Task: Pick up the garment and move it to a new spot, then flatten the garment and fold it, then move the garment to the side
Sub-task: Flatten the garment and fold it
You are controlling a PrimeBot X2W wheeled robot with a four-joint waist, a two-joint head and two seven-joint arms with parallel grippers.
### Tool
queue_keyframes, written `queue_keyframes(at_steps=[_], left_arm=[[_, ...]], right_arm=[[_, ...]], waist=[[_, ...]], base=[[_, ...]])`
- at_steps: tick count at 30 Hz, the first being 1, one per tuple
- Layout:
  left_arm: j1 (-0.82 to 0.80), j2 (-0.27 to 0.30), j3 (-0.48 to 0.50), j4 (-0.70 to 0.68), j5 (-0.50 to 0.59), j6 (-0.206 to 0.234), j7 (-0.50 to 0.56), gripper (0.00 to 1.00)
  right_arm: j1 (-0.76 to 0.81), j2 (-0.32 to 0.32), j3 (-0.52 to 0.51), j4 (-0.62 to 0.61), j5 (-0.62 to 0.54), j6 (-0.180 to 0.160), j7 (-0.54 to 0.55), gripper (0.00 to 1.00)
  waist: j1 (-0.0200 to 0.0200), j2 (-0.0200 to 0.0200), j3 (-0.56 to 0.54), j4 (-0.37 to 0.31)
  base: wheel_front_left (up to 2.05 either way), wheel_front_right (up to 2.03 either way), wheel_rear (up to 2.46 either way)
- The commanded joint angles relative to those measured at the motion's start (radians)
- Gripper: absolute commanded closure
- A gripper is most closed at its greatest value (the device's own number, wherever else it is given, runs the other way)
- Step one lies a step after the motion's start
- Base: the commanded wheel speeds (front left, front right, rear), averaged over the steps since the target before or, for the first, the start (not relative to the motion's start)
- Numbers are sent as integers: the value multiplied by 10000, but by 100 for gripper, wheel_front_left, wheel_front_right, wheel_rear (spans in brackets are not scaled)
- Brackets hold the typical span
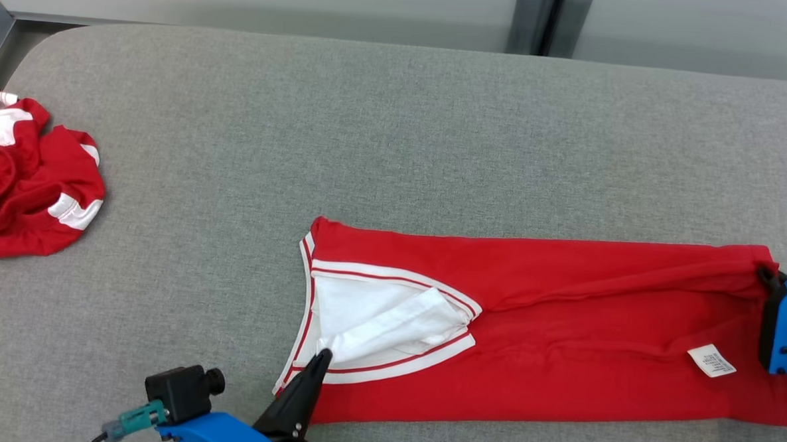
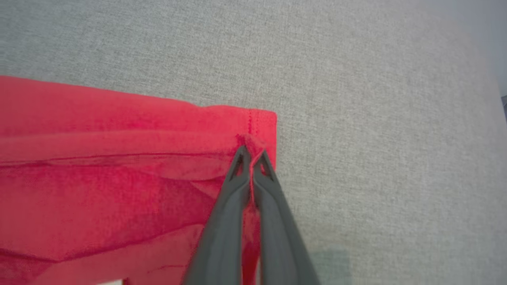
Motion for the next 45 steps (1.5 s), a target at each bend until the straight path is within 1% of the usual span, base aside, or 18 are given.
queue_keyframes(at_steps=[1, 3, 4, 5, 6, 10, 14, 16, 18, 20, 22, 24, 29, 36, 42, 45], left_arm=[[55, 117, -61, 40, 156, -74, -27, 0], [47, 116, -74, 67, 190, -75, -71, 0], [15, 125, -94, 89, 259, -94, -118, 0], [-105, 190, 4, 136, 476, -65, -358, 0], [-105, 190, 4, 136, 476, -65, -358, 0], [-448, 288, 247, 240, 1174, -45, -1143, 0], [-1097, 345, 688, 726, 1878, -71, -2174, 0], [-1551, 439, 817, 1142, 2459, 76, -2677, 0], [-2075, 573, 812, 1653, 3217, 336, -3013, 0], [-2583, 353, 901, 2062, 3537, 453, -3284, 0], [-2998, 372, 957, 2515, 3880, 534, -3433, 0], [-3354, 319, 1062, 2880, 4095, 576, -3535, 0], [-3736, 264, 1261, 3619, 4322, 408, -3630, 0], [-3624, 143, 1542, 4090, 4336, 245, -3676, 0], [-3400, -45, 1702, 4142, 4400, 140, -3681, 0], [-3396, -104, 1779, 4115, 4448, 96, -3683, 0]], right_arm=[[341, 173, -253, -265, 21, 2, 120, 0], [454, 225, -336, -395, 55, 2, 177, 0], [589, 283, -468, -549, 119, 2, 229, 0], [845, 390, -836, -963, 204, 2, 324, 0], [845, 390, -836, -963, 204, 2, 324, 0], [1452, 864, -1693, -2192, 317, 4, 544, 0], [1971, 1509, -2275, -3405, 14, 4, 644, 0], [2077, 1959, -2521, -3827, -175, 4, 530, 0], [2133, 2426, -2763, -4098, -379, 4, 381, 0], [2199, 2871, -2963, -4188, -593, 4, 157, 0], [2182, 3320, -3112, -4119, -767, 4, -106, 0], [2007, 3624, -3240, -3965, -900, 4, -451, 0], [1489, 4020, -3515, -3007, -1430, 4, -1141, 0], [668, 4201, -4067, -1496, -1891, 4, -1876, 0], [338, 4133, -4083, -165, -2372, 4, -1464, 0], [312, 4040, -4100, 188, -2437, 2, -1466, 0]], waist=[[0, -1, -71, -49], [0, -1, -106, -58], [0, -1, -151, -67], [0, -1, -261, -81], [0, -1, -261, -81], [0, -1, -465, -131], [0, -1, -574, -233], [0, -1, -591, -293], [0, -1, -584, -338], [0, -1, -564, -353], [0, -1, -512, -413], [0, -1, -435, -504], [0, -1, -260, -683], [0, -1, -107, -707], [0, -1, -30, -651], [0, -1, 15, -622]], base=[[0, 0, 0], [0, 0, 0], [0, 0, 0], [0, 0, 0], [0, 0, 0], [0, 0, 0], [0, 0, 0], [0, 0, 0], [0, 0, 0], [0, 0, 0], [0, 0, 0], [0, 0, 0], [0, 0, 0], [0, 0, 0], [0, 0, 0], [0, 0, 0]])
